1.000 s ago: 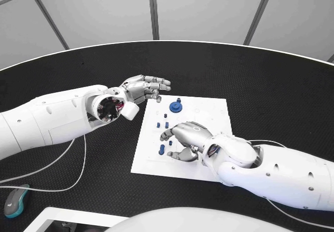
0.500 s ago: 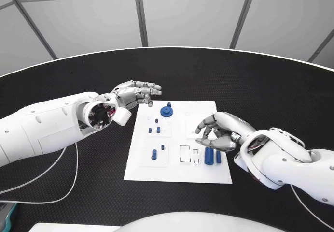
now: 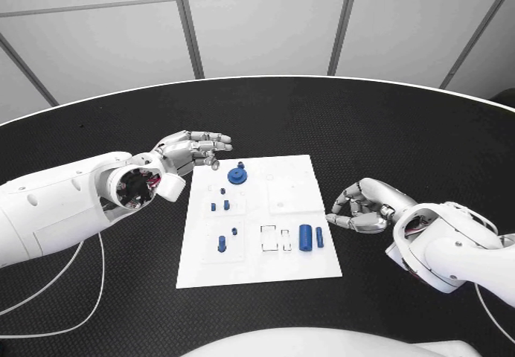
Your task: Assemble the parts on the task board
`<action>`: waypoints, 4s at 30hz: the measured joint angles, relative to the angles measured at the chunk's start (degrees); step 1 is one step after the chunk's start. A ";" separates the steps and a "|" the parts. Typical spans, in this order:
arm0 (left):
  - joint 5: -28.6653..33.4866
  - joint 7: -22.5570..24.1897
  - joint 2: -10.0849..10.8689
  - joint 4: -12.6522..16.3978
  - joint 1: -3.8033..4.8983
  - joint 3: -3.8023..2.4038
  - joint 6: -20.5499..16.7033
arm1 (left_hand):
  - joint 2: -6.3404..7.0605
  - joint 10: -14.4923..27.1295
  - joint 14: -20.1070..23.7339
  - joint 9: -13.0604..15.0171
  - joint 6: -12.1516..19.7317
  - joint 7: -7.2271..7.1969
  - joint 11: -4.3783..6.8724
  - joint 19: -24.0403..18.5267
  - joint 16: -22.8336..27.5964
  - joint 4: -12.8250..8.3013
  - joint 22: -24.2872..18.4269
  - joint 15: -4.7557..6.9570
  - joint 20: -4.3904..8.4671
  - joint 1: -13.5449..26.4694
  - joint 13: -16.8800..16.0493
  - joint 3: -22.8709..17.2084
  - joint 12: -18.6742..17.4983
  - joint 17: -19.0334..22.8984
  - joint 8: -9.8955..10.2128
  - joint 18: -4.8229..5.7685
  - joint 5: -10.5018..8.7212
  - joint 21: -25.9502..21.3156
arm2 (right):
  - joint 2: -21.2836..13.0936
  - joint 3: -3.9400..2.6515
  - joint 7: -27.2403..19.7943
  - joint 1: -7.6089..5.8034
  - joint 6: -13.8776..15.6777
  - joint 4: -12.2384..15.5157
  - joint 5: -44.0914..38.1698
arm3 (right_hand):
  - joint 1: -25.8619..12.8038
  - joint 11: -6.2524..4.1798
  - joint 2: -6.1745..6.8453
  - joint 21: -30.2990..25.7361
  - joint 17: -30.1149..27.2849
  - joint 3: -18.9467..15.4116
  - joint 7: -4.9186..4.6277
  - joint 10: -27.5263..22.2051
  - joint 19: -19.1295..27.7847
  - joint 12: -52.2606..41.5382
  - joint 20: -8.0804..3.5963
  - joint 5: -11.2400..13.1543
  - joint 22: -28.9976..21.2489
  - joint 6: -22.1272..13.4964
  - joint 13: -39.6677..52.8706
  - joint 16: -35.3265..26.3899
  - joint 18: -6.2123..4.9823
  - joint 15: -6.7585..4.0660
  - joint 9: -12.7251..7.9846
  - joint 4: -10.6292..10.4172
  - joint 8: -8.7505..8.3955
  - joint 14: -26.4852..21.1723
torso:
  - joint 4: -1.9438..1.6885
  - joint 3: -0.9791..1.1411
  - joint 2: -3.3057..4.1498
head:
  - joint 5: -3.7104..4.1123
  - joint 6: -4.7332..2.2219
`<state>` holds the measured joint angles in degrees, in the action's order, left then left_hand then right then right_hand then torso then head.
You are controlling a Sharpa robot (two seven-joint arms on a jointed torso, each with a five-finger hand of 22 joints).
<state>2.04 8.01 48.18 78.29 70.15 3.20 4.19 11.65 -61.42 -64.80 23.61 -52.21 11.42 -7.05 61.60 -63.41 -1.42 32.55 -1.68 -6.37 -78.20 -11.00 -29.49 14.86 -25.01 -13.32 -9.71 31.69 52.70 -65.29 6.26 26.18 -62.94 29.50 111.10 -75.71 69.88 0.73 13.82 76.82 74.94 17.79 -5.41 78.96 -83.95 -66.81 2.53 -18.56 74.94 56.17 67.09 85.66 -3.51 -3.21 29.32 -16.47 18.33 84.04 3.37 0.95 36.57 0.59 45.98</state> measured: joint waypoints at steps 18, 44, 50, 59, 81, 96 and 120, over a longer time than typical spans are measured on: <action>0.10 -0.01 0.23 0.16 -0.05 0.01 0.35 | 0.00 0.00 0.00 0.00 0.00 0.00 0.00 0.00 0.00 0.00 -0.01 0.00 0.00 0.00 0.01 0.00 0.00 0.06 0.00 0.00 0.00 0.22 | 7.49 0.42 4.30 3.85 0.75 -3.52 -3.25 | -1.09 0.20 -1.02 2.61 -0.01 -7.01 0.09 2.44 0.01 -8.41 0.01 -0.01 -0.01 -1.34 7.87 1.69 0.87 0.00 3.02 -0.14 0.99 0.00 | 0.21 -0.07 0.00 | 0.34 0.36; 0.10 -0.15 1.03 0.83 -0.04 0.01 0.21 | 0.00 0.21 0.00 0.00 0.00 0.00 0.21 -0.21 0.00 0.16 0.13 0.00 -0.22 0.00 -0.03 0.15 0.27 0.11 0.00 0.00 0.00 0.22 | 11.84 0.44 6.19 4.91 -2.50 -6.78 -5.76 | -1.61 0.03 -2.01 3.10 -0.02 -10.11 -0.10 2.60 0.01 -9.07 0.01 -0.25 -0.02 -1.53 7.84 2.01 0.86 0.01 4.77 -0.13 2.20 0.00 | 0.23 -0.08 0.08 | -0.41 0.82; 0.10 -0.17 1.21 0.99 -0.03 0.00 0.16 | 0.00 0.20 0.00 0.00 0.00 0.00 0.21 -0.21 0.00 0.00 0.13 0.00 -0.21 0.00 -0.03 0.31 0.27 0.11 0.00 0.00 0.00 0.22 | 12.83 0.44 6.69 5.14 -2.85 -7.62 -6.08 | -1.43 0.03 -2.19 3.33 -0.03 -10.14 -0.10 2.60 0.01 -9.07 0.01 -0.25 -0.02 -1.53 7.84 2.01 0.87 0.01 4.76 -0.16 2.20 0.00 | 0.24 -0.09 0.08 | -0.55 0.93; 0.10 -0.22 1.34 1.12 -0.03 0.00 0.12 | 0.00 0.21 0.00 0.00 0.00 0.00 0.21 -0.21 0.00 0.00 0.12 0.00 -0.21 0.00 -0.02 0.31 0.27 0.11 0.00 0.00 0.00 0.21 | 14.25 0.43 6.69 5.30 -2.92 -8.49 -6.17 | -1.10 0.03 -2.51 3.33 -0.03 -10.34 0.02 2.60 0.01 -9.07 0.01 -0.25 -0.03 -1.65 7.83 2.01 0.86 0.01 5.03 -0.05 2.20 0.00 | 0.26 -0.08 0.04 | -0.60 1.00; 0.10 -0.44 1.36 1.34 -0.02 0.00 0.13 | 0.00 0.20 0.00 0.00 0.00 0.00 0.20 -0.20 0.00 0.00 0.11 0.00 -0.20 0.00 -0.01 0.31 0.27 0.10 0.00 0.00 0.00 0.21 | 15.72 0.42 7.35 5.35 -5.36 -9.90 -7.55 | 1.51 0.04 -2.94 3.62 -0.04 -11.33 -0.01 2.59 0.01 -9.07 0.02 -4.27 -0.03 -2.26 7.82 2.30 0.86 0.02 6.47 -0.08 2.65 0.00 | 0.37 -0.07 -0.01 | -0.54 1.03; 0.10 -0.43 1.44 1.40 -0.02 0.00 0.07 | -0.20 0.42 0.20 0.00 0.00 0.00 -0.01 -0.51 0.00 0.17 0.22 -0.20 -0.10 0.20 -0.01 0.47 0.27 0.18 0.00 0.01 0.00 0.44 | 15.34 0.43 7.36 5.36 -3.71 -9.00 -8.29 | 5.29 -0.34 -3.79 4.84 0.01 -9.08 0.22 2.97 0.01 -10.19 0.02 -6.27 -0.03 -2.03 7.82 2.51 0.86 0.03 5.88 0.07 2.30 0.01 | 0.43 -0.07 -0.01 | -0.62 1.03; 0.10 -0.36 0.91 0.85 -0.02 0.00 0.35 | -0.20 0.41 0.20 -0.05 0.00 0.00 -0.01 -0.59 0.00 0.17 0.26 -0.20 -0.18 0.20 0.00 0.47 0.49 0.23 0.00 0.02 0.00 0.43 | 15.33 0.28 5.03 5.34 0.88 -4.84 -5.53 | 5.02 -1.33 -3.18 6.17 -0.01 -2.89 -0.34 4.38 -0.18 -11.07 -0.59 -12.06 -0.04 -1.48 7.85 3.07 0.85 -0.89 6.25 -0.17 2.88 -0.11 | 0.37 -0.01 0.01 | -0.46 0.42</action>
<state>2.14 7.65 49.09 79.14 70.13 3.20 4.53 11.45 -61.01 -64.60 23.57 -52.21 11.42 -7.05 61.01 -63.41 -1.26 32.81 -1.88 -6.55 -78.01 -11.00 -29.02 15.35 -24.79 -13.32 -9.69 31.69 53.13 -49.97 6.54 31.21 -57.60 30.38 106.26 -81.24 74.90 -0.61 10.65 82.99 74.93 14.91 -5.75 83.34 -84.14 -77.88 1.94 -30.62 74.91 54.69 74.94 88.74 -2.65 -4.10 35.57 -16.65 21.21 83.93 3.74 0.94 36.58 0.13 46.40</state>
